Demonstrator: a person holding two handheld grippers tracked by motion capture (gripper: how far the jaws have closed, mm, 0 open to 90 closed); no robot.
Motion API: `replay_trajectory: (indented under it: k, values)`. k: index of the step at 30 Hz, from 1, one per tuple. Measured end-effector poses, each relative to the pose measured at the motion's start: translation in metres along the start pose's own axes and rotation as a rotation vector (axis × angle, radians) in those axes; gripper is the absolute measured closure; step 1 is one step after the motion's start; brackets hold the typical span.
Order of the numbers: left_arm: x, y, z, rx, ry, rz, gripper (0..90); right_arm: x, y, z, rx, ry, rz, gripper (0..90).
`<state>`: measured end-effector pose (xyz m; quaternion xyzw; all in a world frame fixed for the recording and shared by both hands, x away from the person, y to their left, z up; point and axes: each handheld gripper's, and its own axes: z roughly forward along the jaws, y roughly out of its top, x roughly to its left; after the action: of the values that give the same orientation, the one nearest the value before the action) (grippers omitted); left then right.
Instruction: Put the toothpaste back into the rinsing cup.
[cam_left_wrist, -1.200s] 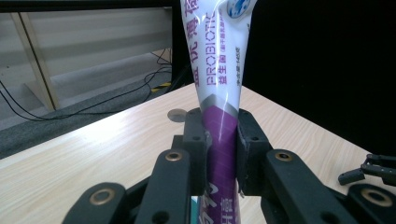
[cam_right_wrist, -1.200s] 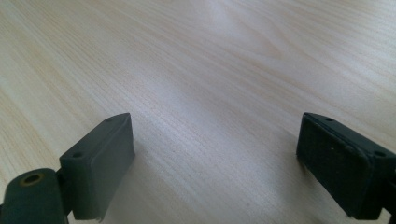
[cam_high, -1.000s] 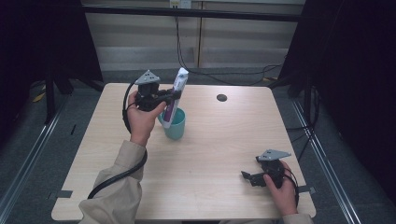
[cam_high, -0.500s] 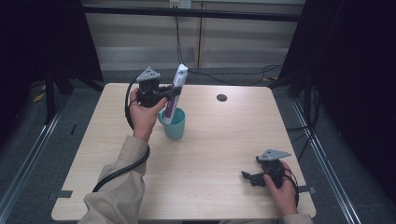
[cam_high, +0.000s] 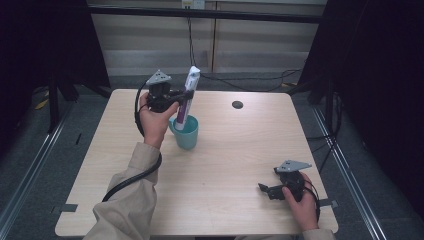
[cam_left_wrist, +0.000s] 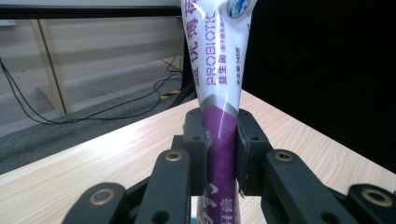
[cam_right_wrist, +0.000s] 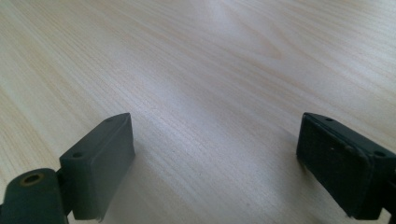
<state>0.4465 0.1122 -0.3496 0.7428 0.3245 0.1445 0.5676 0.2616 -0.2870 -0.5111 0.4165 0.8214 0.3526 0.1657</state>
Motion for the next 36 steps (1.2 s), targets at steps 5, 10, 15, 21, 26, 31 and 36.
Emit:
replay_trajectory:
  k: [5, 10, 15, 21, 26, 31, 36]
  values:
    - [0.002, -0.002, 0.004, -0.011, 0.005, -0.002, 77.5, 0.0, 0.0, 0.0, 0.0, 0.0, 0.0, 10.5]
    - [0.005, -0.003, 0.006, -0.014, 0.013, -0.006, 77.5, 0.0, 0.0, 0.0, 0.0, 0.001, 0.0, 10.6]
    - [0.008, -0.005, 0.009, -0.013, 0.025, -0.002, 77.4, 0.0, 0.0, 0.0, 0.0, 0.001, 0.0, 10.5]
    - [0.009, -0.006, 0.013, -0.019, 0.025, 0.0, 77.4, 0.0, 0.0, 0.0, 0.0, 0.001, 0.0, 10.5]
    - [0.008, -0.011, 0.018, -0.024, 0.036, 0.0, 77.4, 0.0, 0.0, 0.0, 0.0, 0.001, 0.001, 10.5]
    - [0.007, -0.016, 0.023, -0.013, 0.035, 0.006, 77.3, 0.0, 0.0, 0.0, 0.0, 0.001, 0.001, 10.5]
    - [0.007, -0.021, 0.029, -0.012, 0.037, 0.002, 77.3, 0.0, 0.0, 0.0, 0.0, 0.001, 0.001, 10.6]
